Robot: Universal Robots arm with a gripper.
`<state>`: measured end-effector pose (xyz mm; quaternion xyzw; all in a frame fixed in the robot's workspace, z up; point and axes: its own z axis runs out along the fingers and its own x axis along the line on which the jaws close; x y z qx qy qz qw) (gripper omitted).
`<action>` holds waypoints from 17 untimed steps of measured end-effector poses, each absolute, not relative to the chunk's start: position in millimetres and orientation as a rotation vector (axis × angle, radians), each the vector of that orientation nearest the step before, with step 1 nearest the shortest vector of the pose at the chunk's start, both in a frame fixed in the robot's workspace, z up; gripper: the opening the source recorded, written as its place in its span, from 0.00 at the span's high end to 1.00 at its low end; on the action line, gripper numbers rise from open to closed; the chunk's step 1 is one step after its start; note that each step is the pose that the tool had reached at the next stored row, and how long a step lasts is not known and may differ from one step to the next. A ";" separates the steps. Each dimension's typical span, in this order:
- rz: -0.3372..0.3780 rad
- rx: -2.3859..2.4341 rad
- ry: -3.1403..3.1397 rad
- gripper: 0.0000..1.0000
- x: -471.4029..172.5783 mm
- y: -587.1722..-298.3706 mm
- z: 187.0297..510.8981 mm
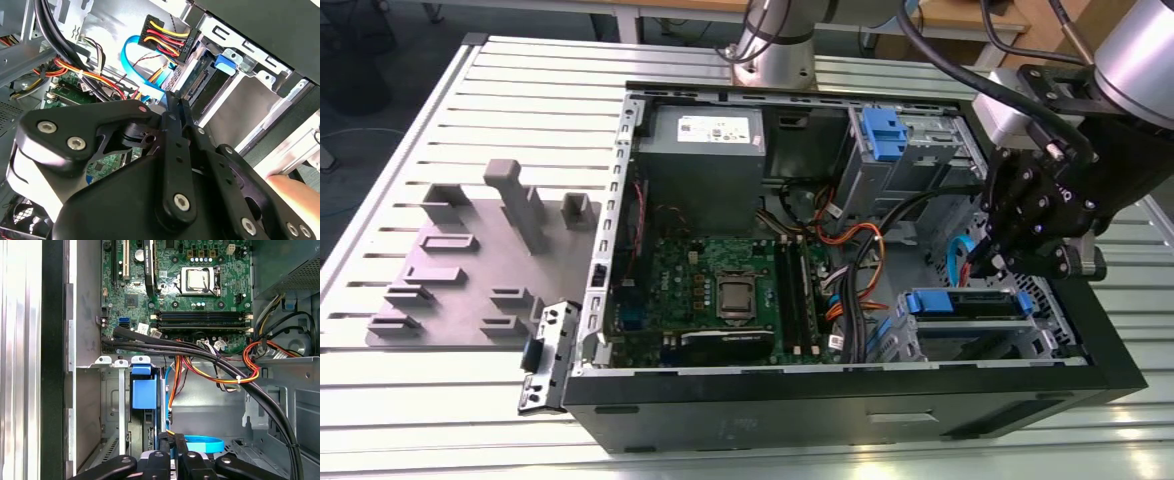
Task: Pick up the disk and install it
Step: 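Insert the first disk wire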
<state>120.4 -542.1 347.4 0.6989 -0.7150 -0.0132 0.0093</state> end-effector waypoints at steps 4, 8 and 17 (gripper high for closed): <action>-0.041 2.183 -2.233 0.84 120.4 -542.1 343.7; -0.041 2.183 -2.233 0.84 120.4 -542.3 343.6; -0.041 2.183 -2.233 0.84 120.4 -543.5 343.6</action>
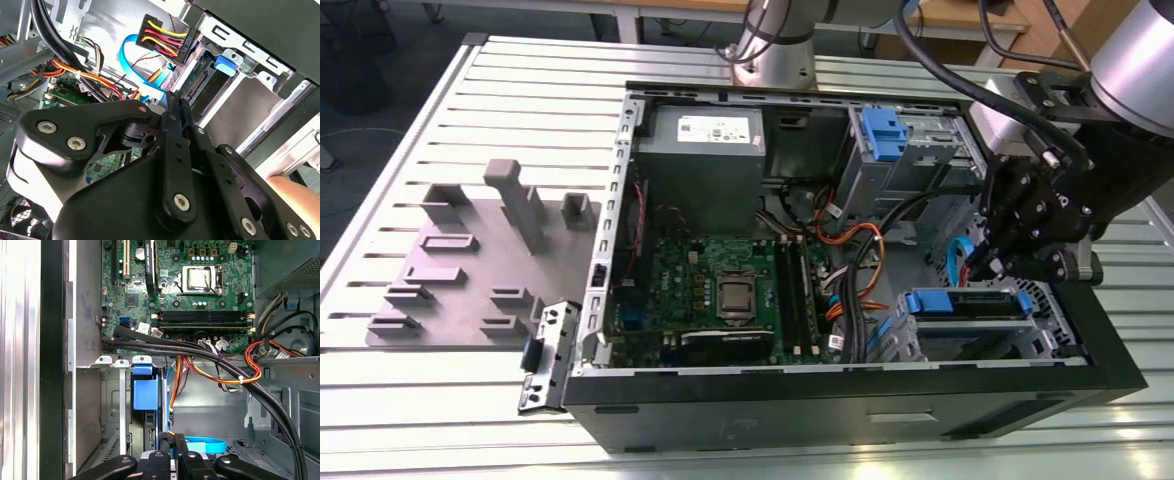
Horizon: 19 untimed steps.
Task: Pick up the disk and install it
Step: 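Insert the first disk wire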
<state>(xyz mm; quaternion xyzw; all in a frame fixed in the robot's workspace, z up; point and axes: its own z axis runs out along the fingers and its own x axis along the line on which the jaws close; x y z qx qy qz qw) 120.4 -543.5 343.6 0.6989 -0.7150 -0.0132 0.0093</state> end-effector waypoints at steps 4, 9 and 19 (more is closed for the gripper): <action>-0.041 2.183 -2.233 0.84 120.4 -546.6 343.6; -0.042 2.183 -2.233 0.84 120.4 -552.5 343.4; -0.079 2.204 -2.253 0.84 119.6 -561.8 343.4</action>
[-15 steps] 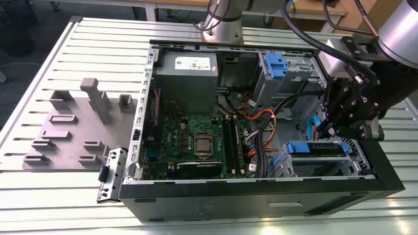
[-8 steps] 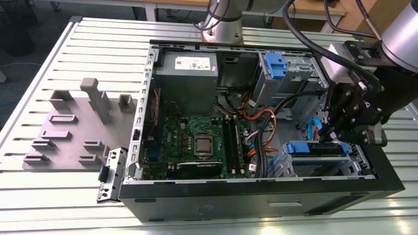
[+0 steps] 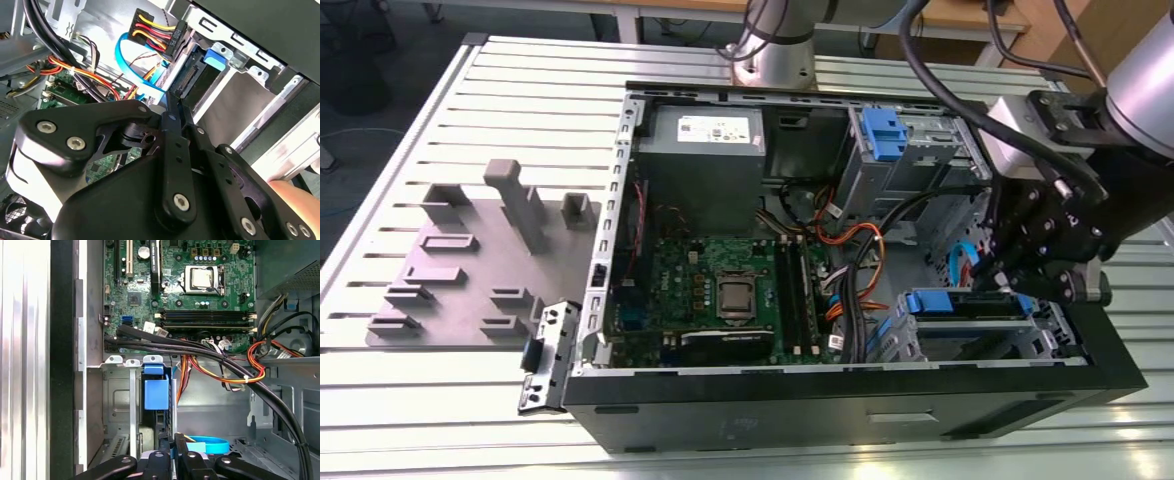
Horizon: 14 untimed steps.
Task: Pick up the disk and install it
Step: 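Insert the first disk wire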
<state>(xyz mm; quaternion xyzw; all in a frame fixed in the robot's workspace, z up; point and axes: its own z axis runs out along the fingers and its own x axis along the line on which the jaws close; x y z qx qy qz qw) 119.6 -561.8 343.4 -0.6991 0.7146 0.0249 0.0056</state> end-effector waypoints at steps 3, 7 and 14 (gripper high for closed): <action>0.079 -2.188 2.236 0.84 119.4 -565.0 343.2; 0.080 -2.187 2.236 0.84 118.5 -565.5 342.7; 0.080 -2.187 2.236 0.84 117.9 -565.6 340.9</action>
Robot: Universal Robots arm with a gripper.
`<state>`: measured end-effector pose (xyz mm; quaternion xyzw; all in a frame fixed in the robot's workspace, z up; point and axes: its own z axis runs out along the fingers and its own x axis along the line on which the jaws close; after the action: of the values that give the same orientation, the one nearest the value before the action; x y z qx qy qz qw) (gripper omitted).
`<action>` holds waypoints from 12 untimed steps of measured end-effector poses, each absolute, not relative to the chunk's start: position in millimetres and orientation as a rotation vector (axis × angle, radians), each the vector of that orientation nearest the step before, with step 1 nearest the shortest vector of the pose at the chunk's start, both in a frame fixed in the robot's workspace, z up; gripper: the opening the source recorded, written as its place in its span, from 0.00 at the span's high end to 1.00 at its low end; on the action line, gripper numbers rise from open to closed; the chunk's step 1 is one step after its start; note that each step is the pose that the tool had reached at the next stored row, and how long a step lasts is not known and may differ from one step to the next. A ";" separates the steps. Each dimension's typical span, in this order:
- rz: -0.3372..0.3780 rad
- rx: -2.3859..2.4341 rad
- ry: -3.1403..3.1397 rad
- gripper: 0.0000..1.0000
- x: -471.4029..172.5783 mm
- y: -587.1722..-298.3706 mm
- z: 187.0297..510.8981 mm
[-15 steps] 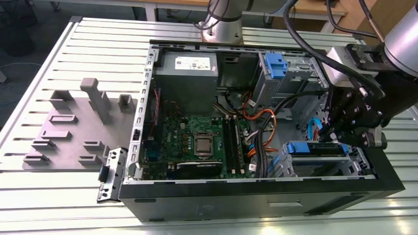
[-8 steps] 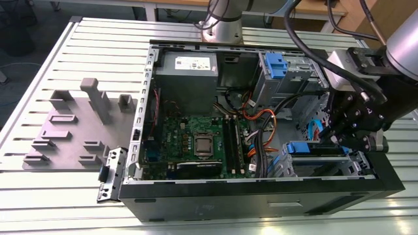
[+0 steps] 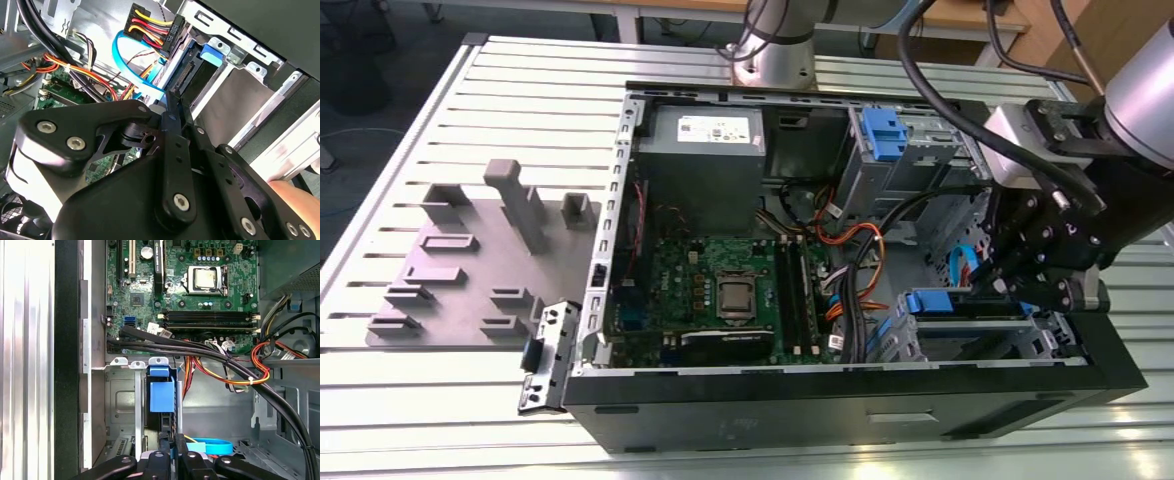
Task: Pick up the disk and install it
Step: 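Insert the first disk wire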
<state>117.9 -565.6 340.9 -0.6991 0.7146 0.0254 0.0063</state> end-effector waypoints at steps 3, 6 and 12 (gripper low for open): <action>0.080 -2.187 2.236 0.84 117.9 -565.6 339.8; 0.080 -2.187 2.236 0.84 117.9 -565.6 339.3; 0.080 -2.187 2.236 0.84 117.9 -565.6 337.9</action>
<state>117.9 -565.6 337.9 -0.6991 0.7146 0.0256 0.0064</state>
